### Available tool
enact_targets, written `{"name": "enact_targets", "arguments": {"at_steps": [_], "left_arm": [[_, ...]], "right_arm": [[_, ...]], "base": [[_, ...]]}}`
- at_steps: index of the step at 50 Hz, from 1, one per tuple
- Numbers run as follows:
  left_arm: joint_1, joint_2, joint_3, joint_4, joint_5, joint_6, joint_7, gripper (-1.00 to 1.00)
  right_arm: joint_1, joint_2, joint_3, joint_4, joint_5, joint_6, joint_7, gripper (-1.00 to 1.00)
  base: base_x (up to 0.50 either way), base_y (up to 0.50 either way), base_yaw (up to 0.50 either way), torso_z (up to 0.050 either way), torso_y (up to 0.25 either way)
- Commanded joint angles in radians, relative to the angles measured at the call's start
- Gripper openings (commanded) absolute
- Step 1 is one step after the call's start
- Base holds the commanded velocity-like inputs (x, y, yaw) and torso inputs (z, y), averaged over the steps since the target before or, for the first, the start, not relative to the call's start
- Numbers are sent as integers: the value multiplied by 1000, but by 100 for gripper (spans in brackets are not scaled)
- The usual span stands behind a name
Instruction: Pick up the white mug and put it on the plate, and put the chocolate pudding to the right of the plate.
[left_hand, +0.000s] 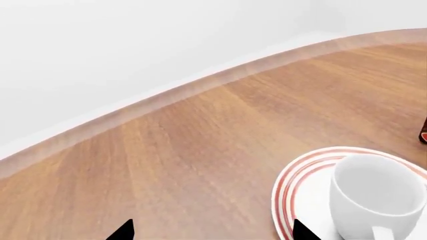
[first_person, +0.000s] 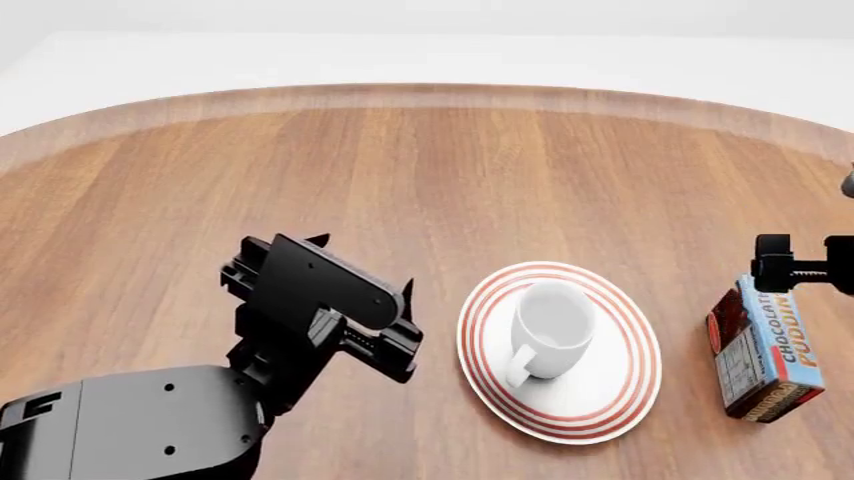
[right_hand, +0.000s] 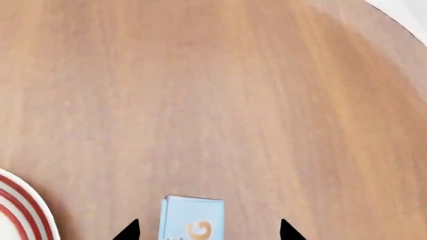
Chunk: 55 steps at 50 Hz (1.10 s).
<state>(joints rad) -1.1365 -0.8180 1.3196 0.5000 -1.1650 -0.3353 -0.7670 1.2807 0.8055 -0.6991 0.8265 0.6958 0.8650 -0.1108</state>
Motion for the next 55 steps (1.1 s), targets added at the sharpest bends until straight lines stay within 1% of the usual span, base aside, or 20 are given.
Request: {"name": "enact_targets", "arguments": {"at_steps": [1, 12, 14, 15, 18, 21, 27, 31, 36, 40, 43, 46, 48, 55], "left_arm": [[-3, -18, -8, 12, -4, 3, 1, 100], [11, -28, -12, 17, 7, 21, 8, 100], [8, -31, -13, 28, 6, 19, 2, 100], [8, -31, -14, 28, 5, 19, 2, 100], [6, -32, -15, 30, 1, 16, -1, 100], [4, -32, -18, 37, -4, 16, -1, 100], [5, -36, -20, 42, -4, 17, -5, 100], [3, -45, -26, 46, -10, 20, -6, 100], [-4, -50, -30, 67, -13, 13, -20, 100], [-7, -55, -33, 82, -15, 10, -29, 100], [-9, -62, -35, 93, -15, 9, -37, 100], [-16, -71, -39, 113, -17, 2, -55, 100], [-19, -78, -42, 127, -21, -1, -63, 100], [-17, -106, -52, 153, -12, 7, -88, 100]], "right_arm": [[42, 106, 38, -304, 62, 194, 95, 100], [50, 199, 89, -594, 156, 307, 160, 100], [31, 229, 107, -671, 183, 307, 172, 100], [30, 230, 109, -673, 185, 308, 174, 100], [-20, 297, 165, -841, 264, 321, 230, 100], [-61, 350, 199, -963, 314, 314, 259, 100], [-115, 408, 255, -1065, 377, 279, 304, 100], [-171, 462, 340, -1168, 482, 228, 376, 100], [-294, 568, 439, -1289, 607, 112, 459, 100], [-345, 610, 470, -1328, 645, 57, 482, 100], [-410, 657, 498, -1358, 677, -23, 510, 100], [-499, 735, 507, -1397, 718, -172, 551, 100], [-515, 762, 502, -1423, 731, -221, 571, 100], [-532, 765, 505, -1504, 752, -290, 637, 100]], "base": [[0, 0, 0, 0, 0], [0, 0, 0, 0, 0], [0, 0, 0, 0, 0], [0, 0, 0, 0, 0], [0, 0, 0, 0, 0], [0, 0, 0, 0, 0], [0, 0, 0, 0, 0], [0, 0, 0, 0, 0], [0, 0, 0, 0, 0], [0, 0, 0, 0, 0], [0, 0, 0, 0, 0], [0, 0, 0, 0, 0], [0, 0, 0, 0, 0], [0, 0, 0, 0, 0]]}}
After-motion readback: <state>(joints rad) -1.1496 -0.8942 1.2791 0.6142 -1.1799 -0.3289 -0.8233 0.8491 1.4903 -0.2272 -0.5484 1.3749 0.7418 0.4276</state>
